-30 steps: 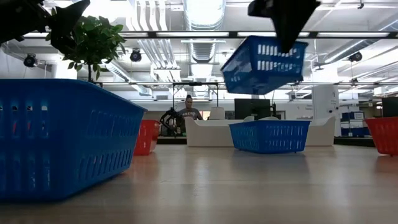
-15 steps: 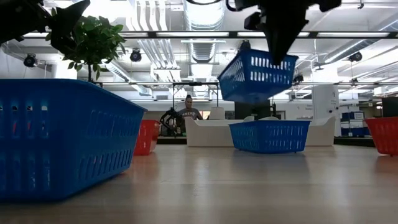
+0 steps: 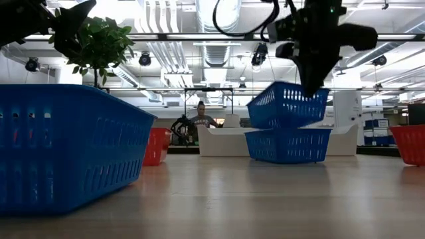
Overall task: Stack baskets by color
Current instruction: Stack the bottom right blue bin on the top blue bin
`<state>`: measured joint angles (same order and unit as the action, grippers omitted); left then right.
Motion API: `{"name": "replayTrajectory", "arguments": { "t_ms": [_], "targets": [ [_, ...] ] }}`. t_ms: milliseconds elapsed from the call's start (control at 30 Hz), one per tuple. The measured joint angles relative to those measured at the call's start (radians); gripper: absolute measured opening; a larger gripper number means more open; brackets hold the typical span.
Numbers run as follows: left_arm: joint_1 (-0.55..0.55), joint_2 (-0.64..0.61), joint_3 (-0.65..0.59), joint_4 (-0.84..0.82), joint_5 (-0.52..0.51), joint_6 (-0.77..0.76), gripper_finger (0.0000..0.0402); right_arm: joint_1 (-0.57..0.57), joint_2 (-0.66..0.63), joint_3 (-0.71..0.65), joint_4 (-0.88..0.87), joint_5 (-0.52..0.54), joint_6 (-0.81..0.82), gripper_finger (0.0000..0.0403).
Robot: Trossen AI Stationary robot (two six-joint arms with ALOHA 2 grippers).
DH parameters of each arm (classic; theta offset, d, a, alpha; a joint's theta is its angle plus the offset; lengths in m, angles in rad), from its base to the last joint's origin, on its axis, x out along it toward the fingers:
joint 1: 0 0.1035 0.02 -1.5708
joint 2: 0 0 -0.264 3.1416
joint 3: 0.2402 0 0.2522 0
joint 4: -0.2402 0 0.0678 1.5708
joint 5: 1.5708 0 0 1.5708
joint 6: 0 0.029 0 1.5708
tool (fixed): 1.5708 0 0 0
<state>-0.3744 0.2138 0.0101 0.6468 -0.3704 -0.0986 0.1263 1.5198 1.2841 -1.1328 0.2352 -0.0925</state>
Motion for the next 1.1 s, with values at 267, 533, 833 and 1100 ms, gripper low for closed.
{"name": "replayTrajectory", "arguments": {
  "t_ms": [267,533,833,1100],
  "targets": [
    [0.000,0.000,0.000,0.000,0.000,0.000,0.0184,0.000,0.032,-0.014,0.022,-0.008,0.002,0.0009],
    [0.000,0.002,0.000,0.000,0.000,0.001,0.0184,-0.001,0.054,-0.015,0.053,-0.007,0.014,0.0020],
    [0.000,0.002,0.000,0.000,0.000,0.001,0.0184,-0.002,0.054,-0.015,0.061,-0.007,0.032,0.0081],
    [0.000,0.002,0.000,0.000,0.000,0.001,0.0184,-0.002,0.052,0.023,0.038,-0.054,0.073,0.0110]
  ]
}}
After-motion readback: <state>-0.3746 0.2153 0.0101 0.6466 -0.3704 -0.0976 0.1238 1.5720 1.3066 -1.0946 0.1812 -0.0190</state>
